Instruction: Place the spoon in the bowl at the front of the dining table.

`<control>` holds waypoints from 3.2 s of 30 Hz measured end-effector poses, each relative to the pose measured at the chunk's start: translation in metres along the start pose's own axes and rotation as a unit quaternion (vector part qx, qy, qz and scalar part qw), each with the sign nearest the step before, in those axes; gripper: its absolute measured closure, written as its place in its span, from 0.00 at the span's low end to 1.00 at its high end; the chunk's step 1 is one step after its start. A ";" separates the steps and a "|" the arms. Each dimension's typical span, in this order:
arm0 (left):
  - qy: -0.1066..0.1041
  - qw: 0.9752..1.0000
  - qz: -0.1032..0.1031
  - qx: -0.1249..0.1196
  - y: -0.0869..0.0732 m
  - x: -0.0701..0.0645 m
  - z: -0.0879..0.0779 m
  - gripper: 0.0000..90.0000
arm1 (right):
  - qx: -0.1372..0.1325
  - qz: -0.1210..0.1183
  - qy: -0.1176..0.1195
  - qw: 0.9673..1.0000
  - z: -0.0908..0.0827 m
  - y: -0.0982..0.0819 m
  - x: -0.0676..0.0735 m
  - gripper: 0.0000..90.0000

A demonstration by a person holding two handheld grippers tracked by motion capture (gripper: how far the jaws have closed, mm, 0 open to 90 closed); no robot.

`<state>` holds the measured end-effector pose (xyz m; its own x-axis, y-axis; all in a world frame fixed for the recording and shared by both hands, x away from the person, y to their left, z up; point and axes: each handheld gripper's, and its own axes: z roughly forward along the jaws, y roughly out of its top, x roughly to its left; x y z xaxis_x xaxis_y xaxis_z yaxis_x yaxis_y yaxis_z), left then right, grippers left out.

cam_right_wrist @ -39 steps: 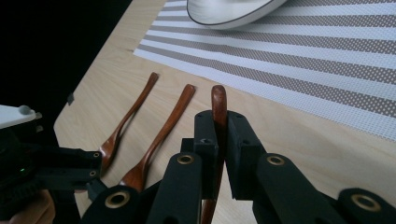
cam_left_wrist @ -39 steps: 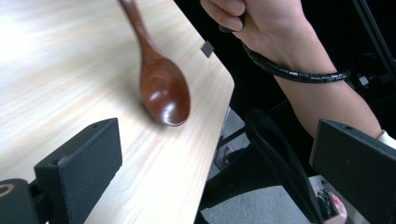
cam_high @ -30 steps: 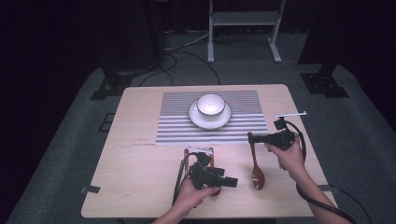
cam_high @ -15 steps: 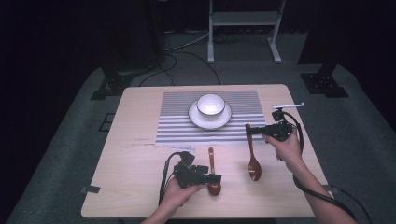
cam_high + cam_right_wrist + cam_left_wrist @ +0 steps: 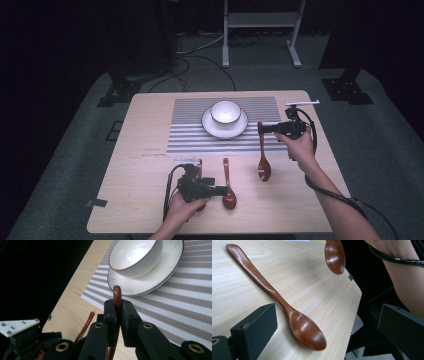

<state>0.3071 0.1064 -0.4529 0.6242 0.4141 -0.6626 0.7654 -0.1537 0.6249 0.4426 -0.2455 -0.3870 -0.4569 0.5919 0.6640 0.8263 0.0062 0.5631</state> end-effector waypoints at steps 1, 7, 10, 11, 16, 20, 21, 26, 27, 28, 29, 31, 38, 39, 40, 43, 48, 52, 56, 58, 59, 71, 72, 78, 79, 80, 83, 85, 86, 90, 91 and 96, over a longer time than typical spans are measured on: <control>0.001 1.000 -0.002 -0.001 0.000 0.000 -0.001 0.01 | -0.001 0.001 0.000 1.000 0.001 0.002 0.000 0.92; 0.001 1.000 -0.004 -0.006 -0.001 0.002 -0.003 0.01 | -0.008 0.005 -0.002 1.000 0.011 0.019 0.002 0.92; 0.001 1.000 -0.003 -0.006 -0.001 0.003 -0.004 0.01 | -0.015 0.006 -0.003 1.000 0.015 0.028 0.004 0.92; 0.001 1.000 -0.002 -0.005 -0.001 0.003 -0.004 0.01 | -0.017 0.008 -0.004 1.000 0.017 0.032 0.004 0.92; 0.000 1.000 -0.005 -0.008 -0.001 0.003 -0.005 0.01 | -0.026 0.014 -0.003 1.000 0.025 0.046 0.005 0.92; 0.001 1.000 -0.005 -0.011 0.000 0.004 -0.006 0.01 | -0.032 0.018 -0.004 0.999 0.031 0.056 0.007 0.92; 0.000 1.000 -0.005 -0.011 0.000 0.004 -0.007 0.01 | -0.033 0.019 -0.006 0.999 0.034 0.060 0.007 0.92; -0.001 1.000 -0.005 -0.013 0.000 0.004 -0.008 0.01 | -0.038 0.024 -0.009 0.999 0.039 0.068 0.008 0.92; -0.001 1.000 -0.004 -0.013 0.000 0.004 -0.008 0.01 | -0.040 0.025 -0.010 0.999 0.041 0.073 0.009 0.92; -0.001 1.000 -0.003 -0.014 0.000 0.004 -0.008 0.01 | -0.040 0.025 -0.010 0.999 0.041 0.073 0.009 0.92; -0.001 1.000 -0.003 -0.015 0.000 0.004 -0.009 0.01 | -0.043 0.025 -0.011 0.999 0.042 0.075 0.009 0.92; -0.001 1.000 -0.001 -0.016 0.001 0.004 -0.010 0.01 | -0.047 0.024 -0.015 0.998 0.044 0.082 0.011 0.92; -0.001 1.000 -0.001 -0.019 0.001 0.005 -0.012 0.01 | -0.053 0.024 -0.020 0.998 0.049 0.095 0.016 0.92; 0.000 1.000 -0.001 -0.018 0.001 0.006 -0.012 0.01 | -0.053 0.024 -0.020 0.998 0.050 0.096 0.017 0.92; 0.001 1.000 0.000 -0.017 0.001 0.006 -0.013 0.01 | -0.054 0.024 -0.021 0.998 0.051 0.098 0.017 0.92; 0.001 1.000 -0.001 -0.021 0.001 0.007 -0.013 0.01 | -0.056 0.026 -0.022 0.998 0.053 0.102 0.018 0.92; 0.001 1.000 0.001 -0.022 0.001 0.007 -0.015 0.01 | -0.060 0.027 -0.028 0.997 0.057 0.109 0.019 0.92; 0.001 1.000 0.000 -0.025 0.002 0.008 -0.016 0.01 | -0.064 0.031 -0.033 0.997 0.060 0.116 0.019 0.92; 0.001 1.000 -0.002 -0.026 0.002 0.009 -0.017 0.01 | -0.069 0.035 -0.032 0.997 0.061 0.120 0.019 0.92; 0.000 1.000 -0.002 -0.025 0.002 0.009 -0.017 0.01 | -0.070 0.036 -0.035 0.996 0.062 0.123 0.019 0.92; 0.000 1.000 -0.001 -0.025 0.002 0.009 -0.017 0.01 | -0.072 0.037 -0.035 0.996 0.063 0.125 0.019 0.92; 0.000 1.000 0.002 -0.030 0.003 0.009 -0.019 0.01 | -0.087 0.051 -0.054 0.993 0.070 0.142 0.018 0.92; -0.001 1.000 0.002 -0.031 0.003 0.009 -0.019 0.01 | -0.091 0.052 -0.054 0.993 0.071 0.143 0.018 0.92; -0.001 0.999 0.001 -0.035 0.004 0.008 -0.021 0.01 | -0.104 0.065 -0.058 0.991 0.076 0.149 0.013 0.92; -0.001 0.999 0.000 -0.036 0.003 0.009 -0.021 0.01 | -0.105 0.066 -0.060 0.991 0.077 0.149 0.012 0.92; -0.002 0.999 0.000 -0.035 0.003 0.009 -0.021 0.01 | -0.105 0.066 -0.060 0.991 0.077 0.149 0.012 0.92; -0.002 0.999 0.002 -0.035 0.003 0.009 -0.021 0.01 | -0.108 0.071 -0.061 0.990 0.080 0.150 0.010 0.92; -0.002 0.999 0.003 -0.035 0.003 0.009 -0.022 0.01 | -0.111 0.071 -0.065 0.989 0.082 0.150 0.009 0.92; -0.002 0.999 0.003 -0.036 0.003 0.008 -0.022 0.01 | -0.114 0.075 -0.068 0.988 0.085 0.150 0.007 0.92; -0.003 0.999 0.005 -0.038 0.004 0.008 -0.024 0.01 | -0.117 0.077 -0.068 0.988 0.087 0.150 0.005 0.92; -0.003 0.999 0.006 -0.038 0.004 0.008 -0.024 0.01 | -0.118 0.077 -0.068 0.988 0.087 0.150 0.004 0.92; -0.002 0.999 0.005 -0.039 0.003 0.008 -0.023 0.01 | -0.118 0.081 -0.076 0.987 0.088 0.151 0.000 0.92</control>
<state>0.3112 0.1298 -0.4468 0.6317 0.4094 -0.6583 0.7455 -0.0879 0.6607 0.5960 -0.1732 -0.3452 -0.2558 0.6840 0.6831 0.7763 -0.2758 0.5669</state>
